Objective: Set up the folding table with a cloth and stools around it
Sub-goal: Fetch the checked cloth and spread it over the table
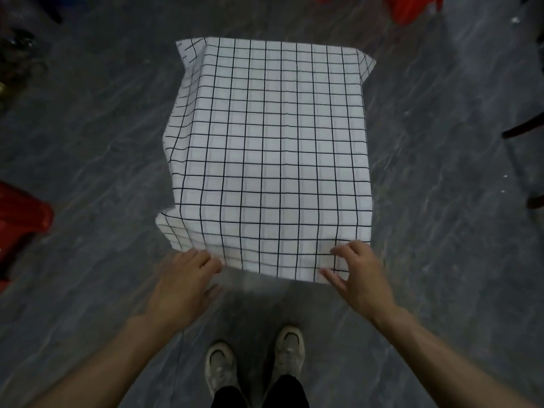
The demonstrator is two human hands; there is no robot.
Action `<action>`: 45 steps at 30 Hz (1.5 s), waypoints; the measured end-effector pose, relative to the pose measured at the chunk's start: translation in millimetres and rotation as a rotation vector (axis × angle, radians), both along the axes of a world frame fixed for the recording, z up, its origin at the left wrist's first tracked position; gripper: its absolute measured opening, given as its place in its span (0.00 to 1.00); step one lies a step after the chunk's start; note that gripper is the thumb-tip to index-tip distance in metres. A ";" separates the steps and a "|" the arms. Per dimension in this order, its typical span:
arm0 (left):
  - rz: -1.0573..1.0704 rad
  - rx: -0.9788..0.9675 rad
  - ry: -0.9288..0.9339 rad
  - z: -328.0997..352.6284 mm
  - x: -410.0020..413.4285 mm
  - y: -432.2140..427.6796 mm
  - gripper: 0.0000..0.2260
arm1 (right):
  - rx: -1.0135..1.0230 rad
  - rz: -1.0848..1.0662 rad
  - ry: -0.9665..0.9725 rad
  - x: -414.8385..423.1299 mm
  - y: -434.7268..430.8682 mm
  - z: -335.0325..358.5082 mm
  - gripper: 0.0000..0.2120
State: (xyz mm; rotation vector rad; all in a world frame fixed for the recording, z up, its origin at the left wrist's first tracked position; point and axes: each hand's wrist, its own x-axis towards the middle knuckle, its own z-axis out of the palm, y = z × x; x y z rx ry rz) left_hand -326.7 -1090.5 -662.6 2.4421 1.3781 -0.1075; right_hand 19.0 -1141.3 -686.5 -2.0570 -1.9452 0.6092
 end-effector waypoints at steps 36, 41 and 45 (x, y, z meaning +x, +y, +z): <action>-0.064 -0.042 0.117 -80.1 49.2 149.9 0.42 | -0.251 0.296 -0.326 -64.6 157.2 -65.1 0.47; -0.012 -0.019 0.049 -86.7 30.1 146.7 0.37 | -0.197 0.224 -0.270 -61.0 152.3 -63.2 0.49; 0.013 -0.007 0.012 -86.4 17.8 148.7 0.33 | -0.196 0.214 -0.265 -60.1 154.7 -62.8 0.49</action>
